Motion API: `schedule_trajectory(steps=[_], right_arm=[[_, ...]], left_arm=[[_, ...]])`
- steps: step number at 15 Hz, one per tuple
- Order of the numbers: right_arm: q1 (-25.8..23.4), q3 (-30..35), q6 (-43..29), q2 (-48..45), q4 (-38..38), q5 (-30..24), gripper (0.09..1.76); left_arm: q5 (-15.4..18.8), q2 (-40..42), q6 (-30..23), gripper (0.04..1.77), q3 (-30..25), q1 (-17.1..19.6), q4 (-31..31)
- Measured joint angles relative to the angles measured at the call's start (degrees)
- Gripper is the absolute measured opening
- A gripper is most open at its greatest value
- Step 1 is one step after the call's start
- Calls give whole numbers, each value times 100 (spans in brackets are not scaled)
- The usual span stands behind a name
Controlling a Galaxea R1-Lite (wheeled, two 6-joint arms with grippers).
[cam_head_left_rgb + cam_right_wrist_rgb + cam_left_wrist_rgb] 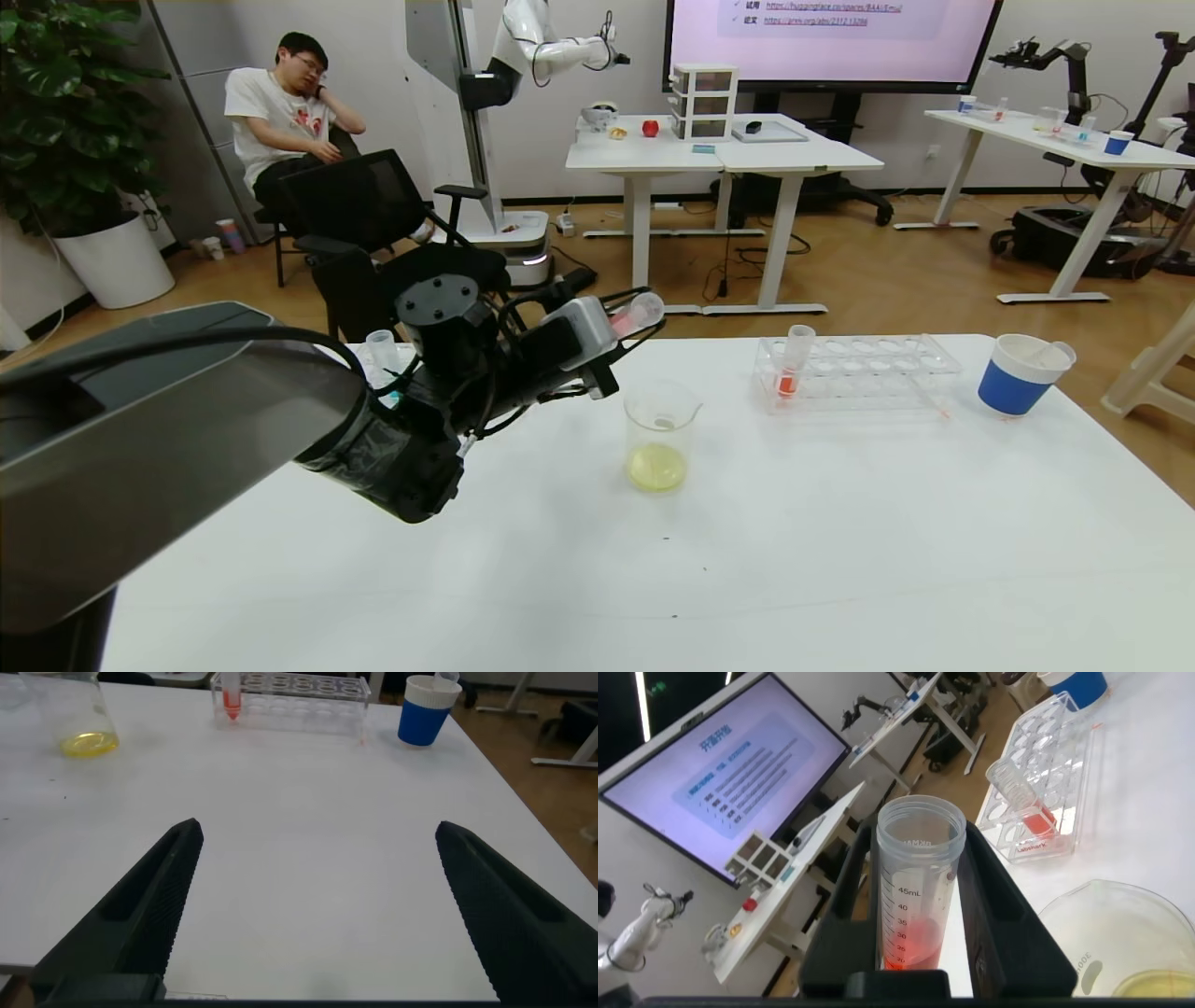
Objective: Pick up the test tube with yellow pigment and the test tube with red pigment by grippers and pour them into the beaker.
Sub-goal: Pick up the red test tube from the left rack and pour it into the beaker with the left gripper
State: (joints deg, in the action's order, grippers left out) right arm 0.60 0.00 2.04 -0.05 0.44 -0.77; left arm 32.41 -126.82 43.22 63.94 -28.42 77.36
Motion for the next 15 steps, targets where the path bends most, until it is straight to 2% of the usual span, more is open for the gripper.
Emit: schedule_trajectory(steps=[2,7,13,15], right_arm=[[0,0,0,0,0,0,174],[0,0,-2,0,0,0,174],[2,0,-2,0,0,0,174],[-2,0,-2,0,0,0,174]], left_arm=[[529,-129,513,51,185,44,-38],[1172,-383,1602,51,472,182,-107],[1432,-664,2531,51,891,216,-184],[1474,-713,2982,51,933,238,-300]])
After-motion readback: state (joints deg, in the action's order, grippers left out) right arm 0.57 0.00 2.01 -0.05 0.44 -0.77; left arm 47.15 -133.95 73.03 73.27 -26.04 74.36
